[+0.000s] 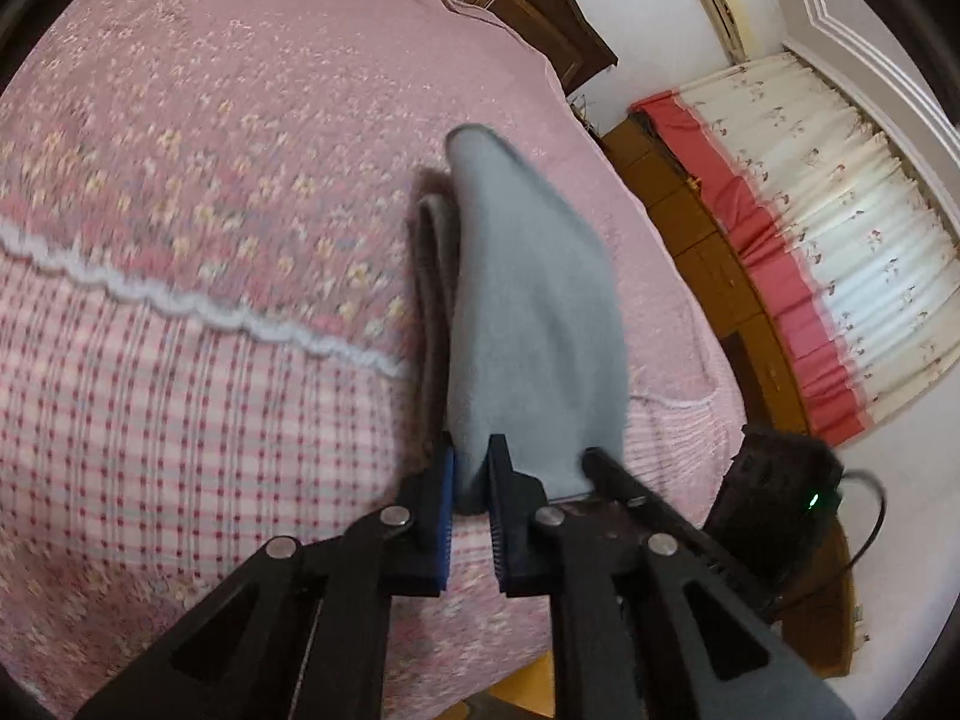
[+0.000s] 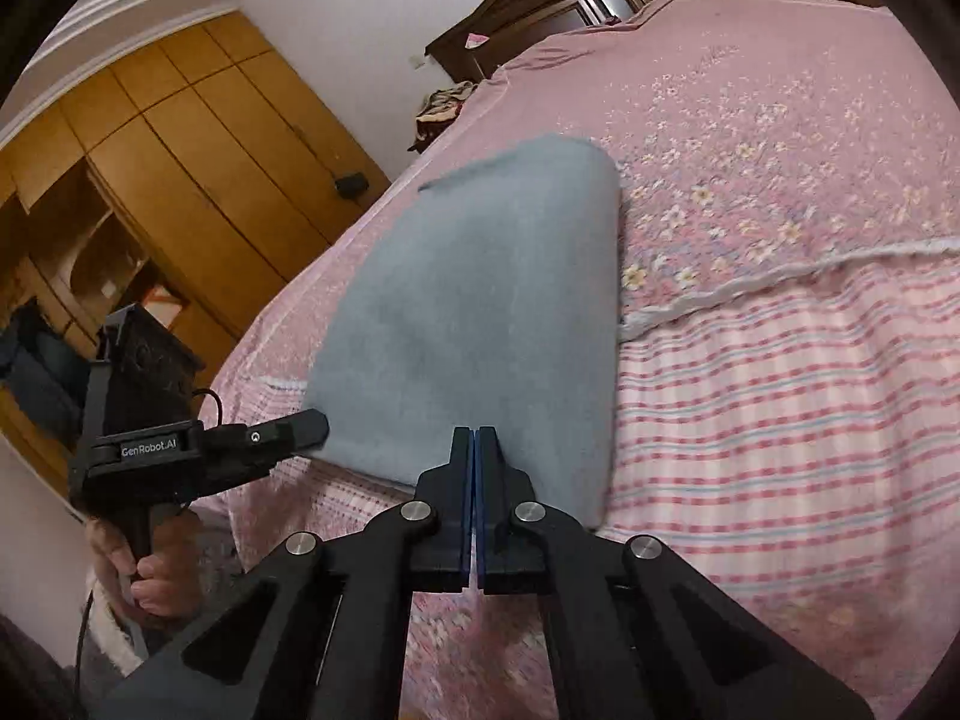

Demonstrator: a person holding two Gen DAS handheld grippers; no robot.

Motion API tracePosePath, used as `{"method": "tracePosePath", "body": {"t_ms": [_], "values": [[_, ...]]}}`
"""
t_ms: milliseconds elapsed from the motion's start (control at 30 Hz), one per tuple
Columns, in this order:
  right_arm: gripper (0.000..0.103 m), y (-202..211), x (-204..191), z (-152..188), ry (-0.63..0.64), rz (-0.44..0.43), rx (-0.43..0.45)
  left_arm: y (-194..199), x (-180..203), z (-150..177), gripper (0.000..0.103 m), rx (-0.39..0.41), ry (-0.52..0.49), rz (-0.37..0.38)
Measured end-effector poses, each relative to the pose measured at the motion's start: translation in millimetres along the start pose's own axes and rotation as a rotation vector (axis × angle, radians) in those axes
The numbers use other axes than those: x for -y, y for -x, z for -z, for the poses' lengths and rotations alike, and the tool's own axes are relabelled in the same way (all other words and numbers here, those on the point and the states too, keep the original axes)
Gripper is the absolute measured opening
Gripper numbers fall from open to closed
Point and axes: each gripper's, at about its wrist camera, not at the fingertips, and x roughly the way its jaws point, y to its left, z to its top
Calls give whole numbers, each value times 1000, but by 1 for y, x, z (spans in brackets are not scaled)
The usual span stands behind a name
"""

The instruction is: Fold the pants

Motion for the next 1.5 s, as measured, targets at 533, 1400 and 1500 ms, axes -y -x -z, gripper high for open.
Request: {"method": "tracePosePath", "body": {"t_ms": [533,1400,1500], "values": [[2,3,20,-3,-167,-96,20,9,85,16,36,103,-392,-272],[0,-63,106,-91,-398,-467,-239,-42,55,-10,13,-55,-277,-15],[0,-51,119,-84,-409,-461,-235,-46,39,-8,3,-50,-244,3]]}}
